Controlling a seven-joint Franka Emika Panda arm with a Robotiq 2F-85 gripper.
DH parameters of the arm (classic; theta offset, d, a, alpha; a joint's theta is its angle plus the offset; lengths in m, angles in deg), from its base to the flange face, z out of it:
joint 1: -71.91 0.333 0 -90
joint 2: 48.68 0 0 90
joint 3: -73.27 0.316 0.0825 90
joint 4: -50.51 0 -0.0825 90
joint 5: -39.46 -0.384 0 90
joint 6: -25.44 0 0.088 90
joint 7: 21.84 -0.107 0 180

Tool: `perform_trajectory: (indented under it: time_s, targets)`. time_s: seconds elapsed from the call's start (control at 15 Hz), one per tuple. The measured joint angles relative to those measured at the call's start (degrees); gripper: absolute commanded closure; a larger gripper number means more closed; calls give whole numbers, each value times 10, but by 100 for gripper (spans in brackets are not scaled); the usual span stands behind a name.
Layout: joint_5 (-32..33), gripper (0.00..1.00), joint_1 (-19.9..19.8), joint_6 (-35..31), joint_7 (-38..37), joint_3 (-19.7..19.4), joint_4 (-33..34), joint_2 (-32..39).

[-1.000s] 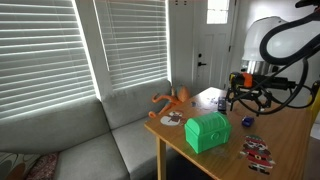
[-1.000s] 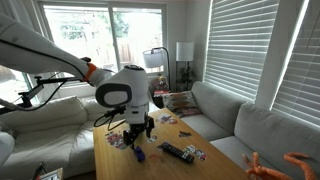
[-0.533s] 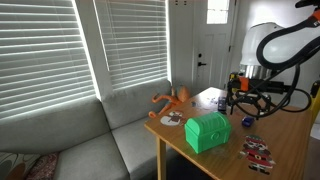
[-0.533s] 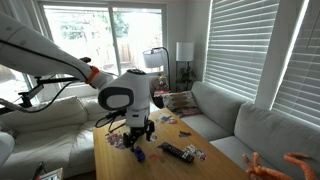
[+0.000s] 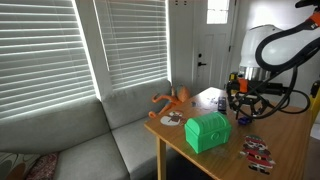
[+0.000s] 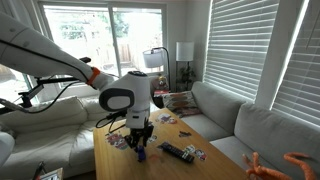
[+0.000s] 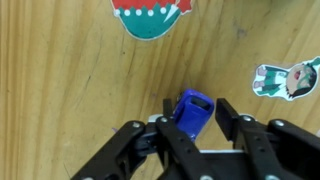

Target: Pick up the blue toy car and turn it anticlockwise once and then slide it back and forth three times on the table

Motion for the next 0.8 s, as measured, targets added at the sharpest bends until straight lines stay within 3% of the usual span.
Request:
perform_trajectory:
  time_s: [0.13,0.8]
  targets:
    - [0,89,1,0,0,0,0,0]
    - [-17,89,30,5,42,6,2,1]
